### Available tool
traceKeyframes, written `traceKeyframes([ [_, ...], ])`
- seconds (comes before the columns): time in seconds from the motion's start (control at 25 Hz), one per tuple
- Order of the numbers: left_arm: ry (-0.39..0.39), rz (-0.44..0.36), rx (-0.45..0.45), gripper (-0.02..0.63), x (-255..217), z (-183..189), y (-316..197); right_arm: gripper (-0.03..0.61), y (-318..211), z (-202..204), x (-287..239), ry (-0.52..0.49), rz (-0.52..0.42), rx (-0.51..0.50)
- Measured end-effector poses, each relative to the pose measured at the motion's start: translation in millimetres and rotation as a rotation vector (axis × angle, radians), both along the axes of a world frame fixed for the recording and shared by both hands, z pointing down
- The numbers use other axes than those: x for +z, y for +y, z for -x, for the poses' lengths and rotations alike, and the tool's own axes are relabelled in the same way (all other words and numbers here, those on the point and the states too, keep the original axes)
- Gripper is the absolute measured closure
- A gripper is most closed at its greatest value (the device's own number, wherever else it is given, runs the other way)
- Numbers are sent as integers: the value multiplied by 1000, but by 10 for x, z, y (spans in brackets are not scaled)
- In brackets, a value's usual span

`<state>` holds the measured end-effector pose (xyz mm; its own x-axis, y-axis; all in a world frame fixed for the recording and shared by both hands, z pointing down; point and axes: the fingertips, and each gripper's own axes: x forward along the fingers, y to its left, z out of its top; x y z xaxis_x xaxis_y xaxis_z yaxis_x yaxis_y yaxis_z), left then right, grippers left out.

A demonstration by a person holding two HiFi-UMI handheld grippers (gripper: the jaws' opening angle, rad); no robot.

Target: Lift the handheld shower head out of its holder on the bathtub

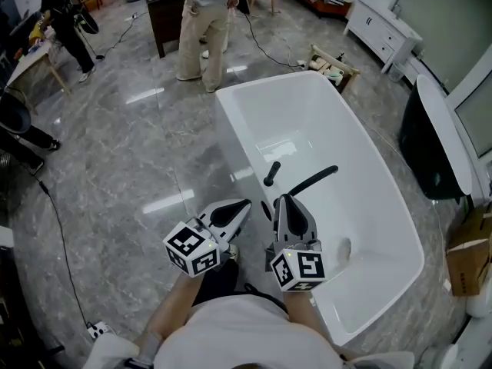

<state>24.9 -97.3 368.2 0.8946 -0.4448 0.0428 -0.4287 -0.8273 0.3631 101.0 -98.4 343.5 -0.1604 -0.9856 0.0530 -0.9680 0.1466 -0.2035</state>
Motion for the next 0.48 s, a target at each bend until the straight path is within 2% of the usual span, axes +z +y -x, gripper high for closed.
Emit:
traceKeyframes([
  [0.48,4,3,38,601,45,-50,-705,558,-668,-23,68,5,12,25],
])
